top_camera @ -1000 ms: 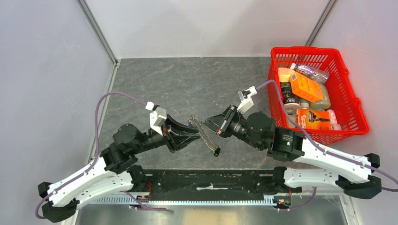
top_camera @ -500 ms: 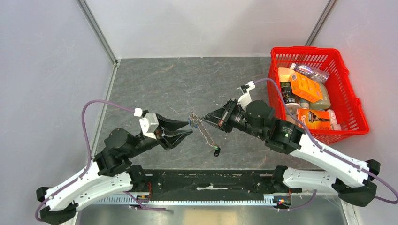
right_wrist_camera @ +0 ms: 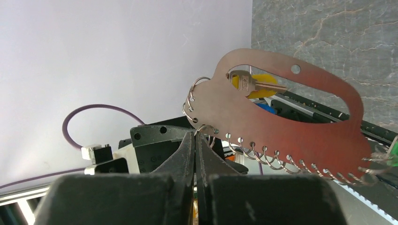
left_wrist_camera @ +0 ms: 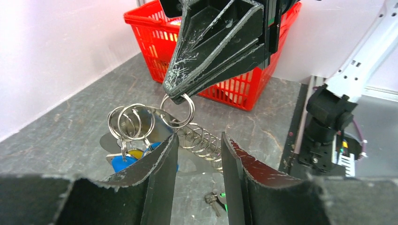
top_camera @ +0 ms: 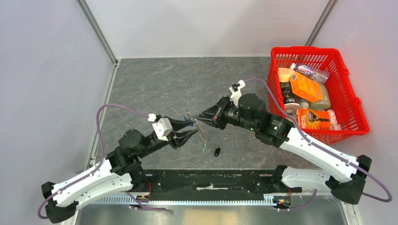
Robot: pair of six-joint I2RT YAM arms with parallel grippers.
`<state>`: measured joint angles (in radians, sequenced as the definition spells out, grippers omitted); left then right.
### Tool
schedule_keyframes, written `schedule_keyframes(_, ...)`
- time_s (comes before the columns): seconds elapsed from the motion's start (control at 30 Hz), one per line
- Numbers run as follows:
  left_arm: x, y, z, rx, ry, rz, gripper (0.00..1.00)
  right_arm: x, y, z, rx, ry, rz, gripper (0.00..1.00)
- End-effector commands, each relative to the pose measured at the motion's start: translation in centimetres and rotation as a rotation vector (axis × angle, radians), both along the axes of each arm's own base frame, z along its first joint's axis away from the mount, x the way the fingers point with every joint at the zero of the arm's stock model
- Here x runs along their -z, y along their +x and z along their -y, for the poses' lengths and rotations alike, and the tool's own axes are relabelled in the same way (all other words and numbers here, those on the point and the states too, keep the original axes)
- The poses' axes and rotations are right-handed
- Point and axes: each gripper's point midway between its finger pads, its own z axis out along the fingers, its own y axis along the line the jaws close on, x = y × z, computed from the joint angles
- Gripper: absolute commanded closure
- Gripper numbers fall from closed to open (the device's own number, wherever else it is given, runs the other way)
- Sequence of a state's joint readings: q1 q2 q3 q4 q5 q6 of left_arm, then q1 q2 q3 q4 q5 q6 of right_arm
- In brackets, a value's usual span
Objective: Put the keys on the keyring
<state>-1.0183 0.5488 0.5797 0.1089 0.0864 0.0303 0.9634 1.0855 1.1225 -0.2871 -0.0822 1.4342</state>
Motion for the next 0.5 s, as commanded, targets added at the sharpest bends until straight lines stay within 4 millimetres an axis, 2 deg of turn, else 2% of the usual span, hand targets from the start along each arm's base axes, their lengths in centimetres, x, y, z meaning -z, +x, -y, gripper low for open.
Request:
schedule_keyframes(0.0,-2.0,1.5,-0.7,-0.092,-0.043,0.135,0.54,-3.1,0.2,-0.8,-0.042,0.119,0.032,1.00)
schedule_keyframes(0.2,-1.9,2.1,-1.4,-0.142,-0.040,0.188,0.54,-2.0,2.5,-0.4,-0.009,0.105,0.010,1.00)
schedule_keyframes(0.47,-1.4,2.5,-1.0,-0.150,0.012,0.234,0.54,-0.7,5.9,0.3,0.026,0.110,-0.035,1.00)
